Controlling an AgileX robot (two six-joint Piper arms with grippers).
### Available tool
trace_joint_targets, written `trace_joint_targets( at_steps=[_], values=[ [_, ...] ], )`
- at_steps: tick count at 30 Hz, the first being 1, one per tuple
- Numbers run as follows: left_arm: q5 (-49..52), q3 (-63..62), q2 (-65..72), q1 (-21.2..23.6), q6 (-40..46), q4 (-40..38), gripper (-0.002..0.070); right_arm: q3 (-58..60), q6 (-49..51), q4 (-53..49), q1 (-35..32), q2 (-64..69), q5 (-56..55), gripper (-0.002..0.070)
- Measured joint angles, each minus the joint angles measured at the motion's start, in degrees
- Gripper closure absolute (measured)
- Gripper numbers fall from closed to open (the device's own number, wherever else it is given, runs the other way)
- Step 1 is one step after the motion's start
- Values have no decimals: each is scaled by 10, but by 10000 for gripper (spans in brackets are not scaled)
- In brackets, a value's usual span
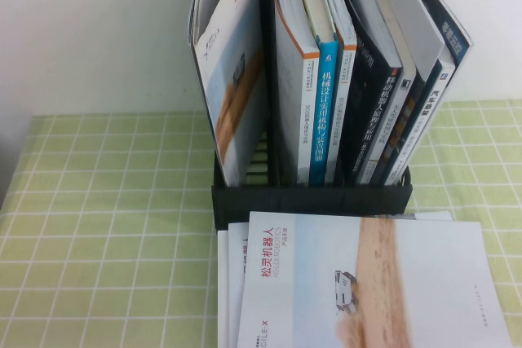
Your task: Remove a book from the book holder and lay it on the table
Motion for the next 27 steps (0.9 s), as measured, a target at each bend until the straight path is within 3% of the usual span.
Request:
trace_joint_targets(
  at_steps=[8, 14, 19, 22, 27],
  values=[
    [-167, 1, 0, 0, -34, -152, 678, 0, 2, 72, 0, 0, -148, 678],
    [-228, 1, 0, 0, -50, -180, 678, 0, 5, 111, 0, 0, -222, 678],
    [-328, 1, 0, 0, -76, -156, 678, -33, 59, 100, 0, 0, -266, 678],
    [-388, -5, -1, 0, -108, -111, 678, -91, 112, 42, 0, 0, -270, 678],
    [-291, -113, 3, 0, -142, -16, 678, -217, 217, -113, 0, 17, -246, 678]
  ],
)
